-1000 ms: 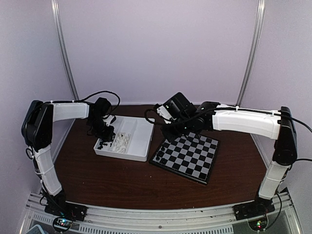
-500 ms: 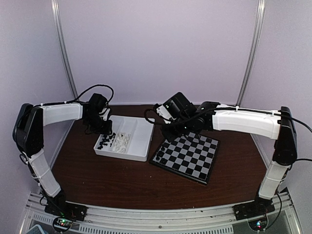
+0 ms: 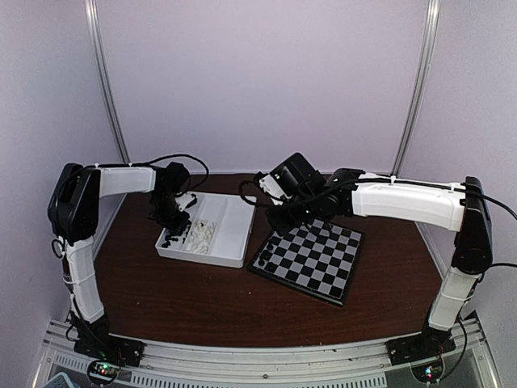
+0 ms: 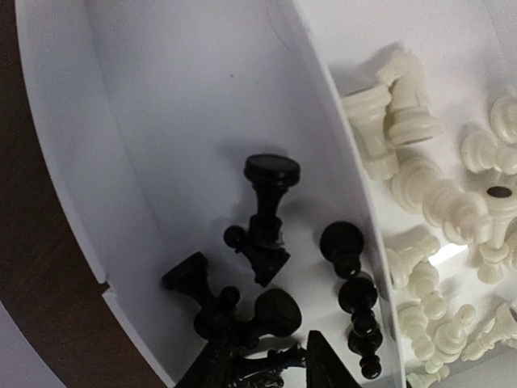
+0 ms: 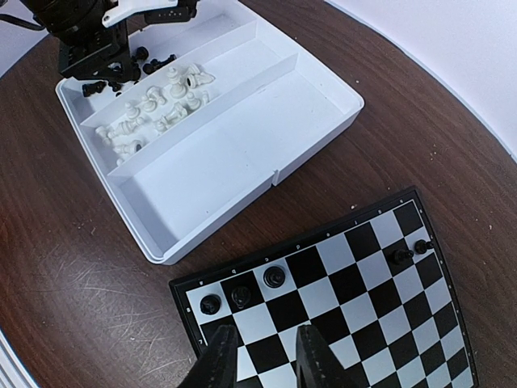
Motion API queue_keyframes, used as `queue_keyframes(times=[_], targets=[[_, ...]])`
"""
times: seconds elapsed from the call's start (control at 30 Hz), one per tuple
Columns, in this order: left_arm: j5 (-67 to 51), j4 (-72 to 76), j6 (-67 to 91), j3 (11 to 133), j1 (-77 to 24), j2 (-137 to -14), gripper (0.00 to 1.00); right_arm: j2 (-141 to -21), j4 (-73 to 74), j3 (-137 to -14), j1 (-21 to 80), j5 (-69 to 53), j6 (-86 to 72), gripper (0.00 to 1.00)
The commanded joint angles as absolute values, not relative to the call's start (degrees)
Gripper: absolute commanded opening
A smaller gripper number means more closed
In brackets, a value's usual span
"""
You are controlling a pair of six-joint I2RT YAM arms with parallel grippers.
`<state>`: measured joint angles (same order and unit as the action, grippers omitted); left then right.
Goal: Set up the chess pieces on the board
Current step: Pick up the chess piece from the storage box.
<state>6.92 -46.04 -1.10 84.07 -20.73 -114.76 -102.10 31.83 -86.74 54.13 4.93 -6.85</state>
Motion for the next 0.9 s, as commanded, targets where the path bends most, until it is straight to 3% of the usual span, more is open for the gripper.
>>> queue_keyframes(times=[0.0,0.27,0.5,0.57,0.87], targets=[[7.3,-48.4,-5.2,86.6,-20.7,-116.7,0.33,-100.5,31.2,-86.3,54.0,5.0,-7.5,0.28],[7.1,-48.9,-5.6,88.9,-20.7,-120.3,0.24,-100.4,31.4,-86.2,54.0,5.4,-7.5,0.27],[7.8,-49.7,-5.5,89.4,-20.7,-121.8,0.24,-100.4,31.3,-86.1,53.9,5.4,-7.6,0.27],[7.9,-50.3,-5.0,89.8,-20.7,-121.9,0.16,-100.4,31.2,-86.1,53.9,5.4,-7.6,0.27],[3.4,-48.3,0.7,87.5,-20.7,-112.6,0.11,-99.9,30.8,-85.9,53.9,5.3,-7.6,0.27]])
